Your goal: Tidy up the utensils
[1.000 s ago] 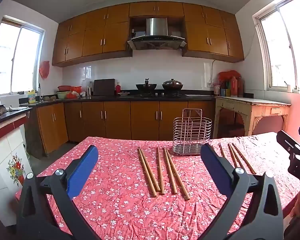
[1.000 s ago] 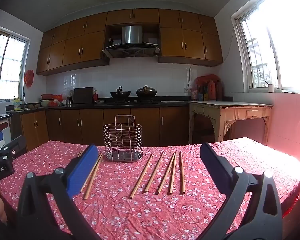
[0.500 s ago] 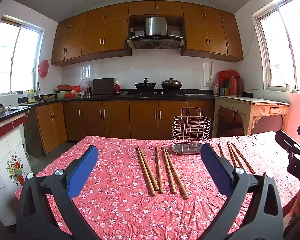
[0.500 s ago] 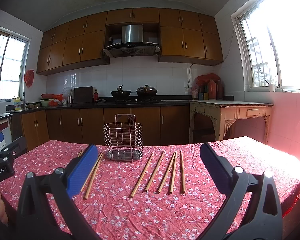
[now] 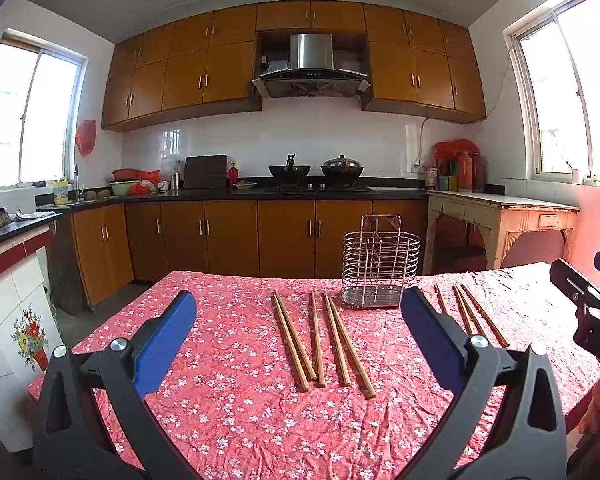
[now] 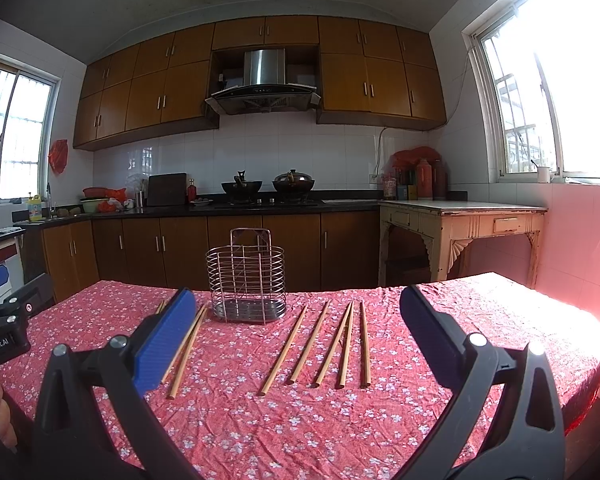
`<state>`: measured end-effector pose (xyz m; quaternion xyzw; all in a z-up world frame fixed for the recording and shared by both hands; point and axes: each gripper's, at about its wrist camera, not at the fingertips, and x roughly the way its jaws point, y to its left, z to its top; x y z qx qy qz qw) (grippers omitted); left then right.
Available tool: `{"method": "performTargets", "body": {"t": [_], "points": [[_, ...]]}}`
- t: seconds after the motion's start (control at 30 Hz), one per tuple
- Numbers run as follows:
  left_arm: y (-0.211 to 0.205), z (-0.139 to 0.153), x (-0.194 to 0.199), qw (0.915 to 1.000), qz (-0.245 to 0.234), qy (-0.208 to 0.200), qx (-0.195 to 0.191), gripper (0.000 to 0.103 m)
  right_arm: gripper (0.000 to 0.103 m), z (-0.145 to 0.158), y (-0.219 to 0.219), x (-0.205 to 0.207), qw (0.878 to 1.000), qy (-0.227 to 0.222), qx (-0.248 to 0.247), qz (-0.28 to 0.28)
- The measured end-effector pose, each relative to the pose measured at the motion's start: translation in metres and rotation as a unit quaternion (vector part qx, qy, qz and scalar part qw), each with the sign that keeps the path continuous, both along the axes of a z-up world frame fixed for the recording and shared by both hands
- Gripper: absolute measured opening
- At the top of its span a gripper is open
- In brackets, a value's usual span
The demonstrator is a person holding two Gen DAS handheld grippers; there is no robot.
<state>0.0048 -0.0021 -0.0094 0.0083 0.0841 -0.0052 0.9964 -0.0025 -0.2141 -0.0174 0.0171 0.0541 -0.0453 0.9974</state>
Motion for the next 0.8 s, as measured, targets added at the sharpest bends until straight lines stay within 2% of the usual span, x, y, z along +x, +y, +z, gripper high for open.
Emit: {"method": "performTargets", "body": {"t": [0.8], "points": [[-0.0055, -0.0055, 0.0036, 1.0, -0.002, 0.004, -0.001, 0.101, 0.099, 0.001, -0.0012, 0.0006, 1.0, 0.002, 0.001, 0.0]]}}
